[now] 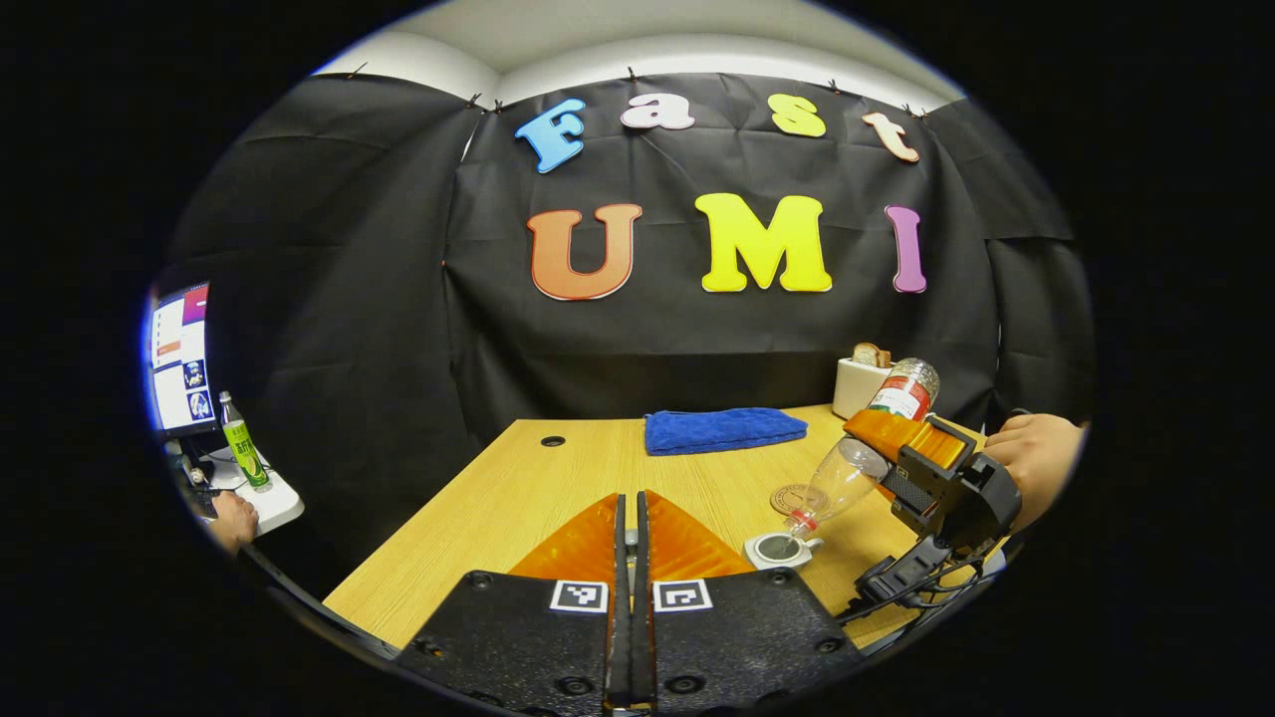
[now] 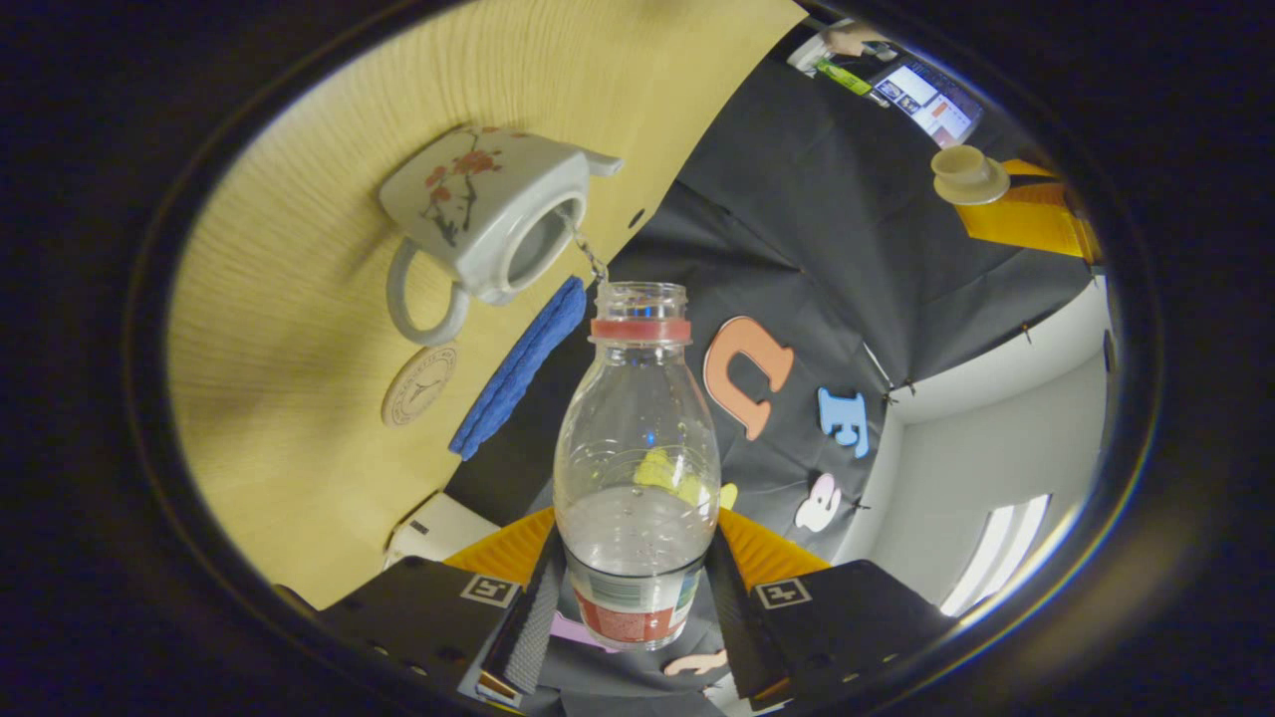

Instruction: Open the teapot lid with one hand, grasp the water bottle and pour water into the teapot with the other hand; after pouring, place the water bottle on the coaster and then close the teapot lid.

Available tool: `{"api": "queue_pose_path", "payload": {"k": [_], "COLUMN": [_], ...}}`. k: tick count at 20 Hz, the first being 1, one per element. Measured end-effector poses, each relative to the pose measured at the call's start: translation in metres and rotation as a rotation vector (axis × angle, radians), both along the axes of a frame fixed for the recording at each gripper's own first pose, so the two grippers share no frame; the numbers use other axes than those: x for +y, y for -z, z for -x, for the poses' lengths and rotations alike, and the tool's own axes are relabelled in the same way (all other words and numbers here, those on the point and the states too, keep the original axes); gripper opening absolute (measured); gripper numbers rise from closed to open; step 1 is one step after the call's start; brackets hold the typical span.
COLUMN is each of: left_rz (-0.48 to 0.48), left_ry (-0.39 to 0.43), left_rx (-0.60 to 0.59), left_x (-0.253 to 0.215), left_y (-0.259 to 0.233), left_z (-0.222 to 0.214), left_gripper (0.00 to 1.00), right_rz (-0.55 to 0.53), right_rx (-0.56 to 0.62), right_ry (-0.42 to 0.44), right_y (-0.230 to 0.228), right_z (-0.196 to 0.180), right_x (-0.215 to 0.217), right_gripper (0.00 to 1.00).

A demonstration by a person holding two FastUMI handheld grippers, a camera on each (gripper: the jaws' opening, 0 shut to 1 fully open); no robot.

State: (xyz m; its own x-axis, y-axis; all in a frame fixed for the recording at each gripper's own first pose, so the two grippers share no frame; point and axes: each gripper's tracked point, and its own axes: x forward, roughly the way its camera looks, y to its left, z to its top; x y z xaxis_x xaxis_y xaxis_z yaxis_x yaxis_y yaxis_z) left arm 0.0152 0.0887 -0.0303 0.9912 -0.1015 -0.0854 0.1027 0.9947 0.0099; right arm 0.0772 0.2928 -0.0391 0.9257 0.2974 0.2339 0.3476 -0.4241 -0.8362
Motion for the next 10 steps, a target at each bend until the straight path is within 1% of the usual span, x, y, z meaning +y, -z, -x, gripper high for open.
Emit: {"api": "queue_pose_path", "payload": {"k": [1, 3, 9, 10], "left_rz": [-0.005, -0.008, -0.008, -0.008], "left_ry": [0.002, 0.004, 0.010, 0.009], "left_rx": [-0.003, -0.004, -0.002, 0.001], "left_x": [0.0000, -0.0002, -0.0020, -0.0018], "left_y": [-0.0009, -0.0007, 0.0005, 0.0013], "left_z": [0.0006, 0.0001, -0.0002, -0.0006], "left_gripper": [0.03, 0.03, 0.03, 0.03], "right_rz": [0.009, 0.016, 0.025, 0.025], "right_rx": [-0.014, -0.031, -0.034, -0.037], "right_ry": [-0.002, -0.006, -0.014, -0.015], "right_y": [-0.0022, -0.0045, -0.0047, -0.0057], "right_z": [-0.0005, -0.0012, -0.0012, -0.0010], "right_x": [0.0009, 0.0015, 0.0044, 0.0044], "right_gripper": [0.72, 0.71, 0.72, 0.70]}}
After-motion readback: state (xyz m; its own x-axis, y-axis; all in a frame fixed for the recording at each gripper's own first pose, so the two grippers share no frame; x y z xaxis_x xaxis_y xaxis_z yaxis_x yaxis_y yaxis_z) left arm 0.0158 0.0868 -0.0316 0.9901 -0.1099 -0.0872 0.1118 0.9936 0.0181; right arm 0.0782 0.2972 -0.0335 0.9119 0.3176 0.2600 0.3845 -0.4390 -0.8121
